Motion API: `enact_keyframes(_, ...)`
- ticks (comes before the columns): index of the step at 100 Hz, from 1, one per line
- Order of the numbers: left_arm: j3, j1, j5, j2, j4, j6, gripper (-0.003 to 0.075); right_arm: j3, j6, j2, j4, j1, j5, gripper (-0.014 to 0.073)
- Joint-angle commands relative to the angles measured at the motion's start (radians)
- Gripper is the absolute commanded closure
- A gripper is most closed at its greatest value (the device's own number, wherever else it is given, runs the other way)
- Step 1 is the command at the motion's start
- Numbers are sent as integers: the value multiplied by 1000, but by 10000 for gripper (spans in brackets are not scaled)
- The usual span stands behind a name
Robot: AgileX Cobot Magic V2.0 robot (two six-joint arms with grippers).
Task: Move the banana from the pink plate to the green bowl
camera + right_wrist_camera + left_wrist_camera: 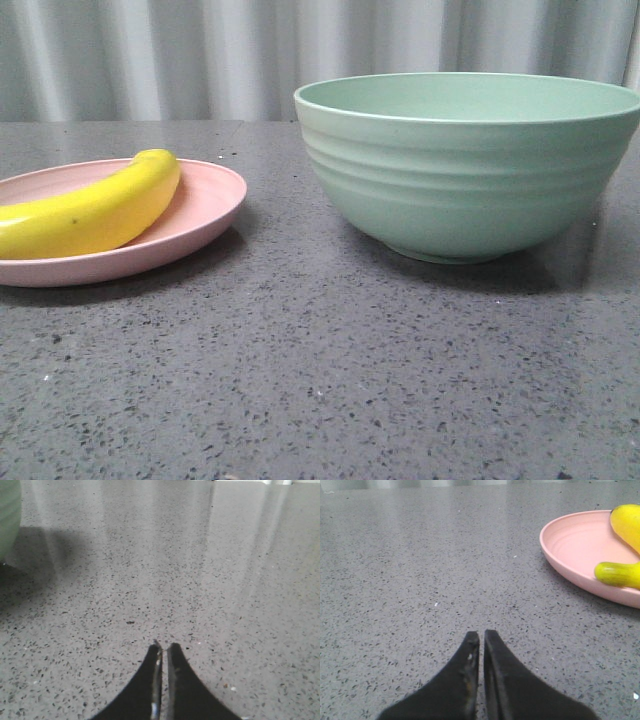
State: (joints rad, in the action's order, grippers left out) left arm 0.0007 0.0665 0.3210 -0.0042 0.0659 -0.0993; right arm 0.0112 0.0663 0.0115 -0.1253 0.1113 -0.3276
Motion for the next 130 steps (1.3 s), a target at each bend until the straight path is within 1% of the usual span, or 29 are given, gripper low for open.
enact_keyframes(1,10,-3,-64,-29,-3,-9,741,20,-2,22,-5,6,20,657)
enact_keyframes(107,10,-3,-76,-29,10,-9,741,20,-2,22,-5,6,22,657)
enact_keyframes(123,10,-3,-78,-29,10,-9,741,20,-2,22,-5,6,78,657)
enact_keyframes(130,10,-3,-112,-29,27,-9,741,20,-2,22,-5,6,112,657)
